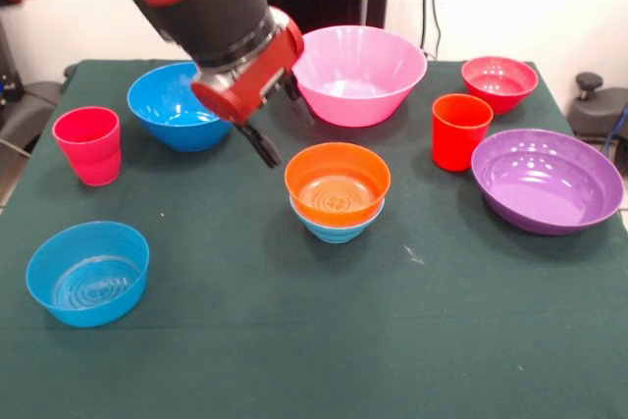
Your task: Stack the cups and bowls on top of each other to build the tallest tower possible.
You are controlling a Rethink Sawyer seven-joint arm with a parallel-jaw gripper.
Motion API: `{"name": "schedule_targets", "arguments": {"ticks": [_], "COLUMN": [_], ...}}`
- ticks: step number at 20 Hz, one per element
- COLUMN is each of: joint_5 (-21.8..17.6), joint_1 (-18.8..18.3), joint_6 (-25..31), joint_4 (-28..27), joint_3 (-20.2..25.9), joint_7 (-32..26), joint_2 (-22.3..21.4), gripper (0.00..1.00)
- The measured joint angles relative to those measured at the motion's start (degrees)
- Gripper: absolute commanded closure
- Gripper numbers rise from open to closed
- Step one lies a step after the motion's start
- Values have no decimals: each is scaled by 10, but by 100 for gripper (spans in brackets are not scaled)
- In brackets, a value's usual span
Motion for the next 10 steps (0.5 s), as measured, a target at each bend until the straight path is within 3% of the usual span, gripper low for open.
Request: {"name": "schedule_targets", "arguments": {"ticks": [5,10], "joint_5": [-10,-22], "joint_1": [17,52], "joint_6": [-26,-96], "joint_4": [0,1], "joint_3": [-6,-17], "joint_7": [0,0], "joint_2": [-25,-35], "gripper": [0,0]}}
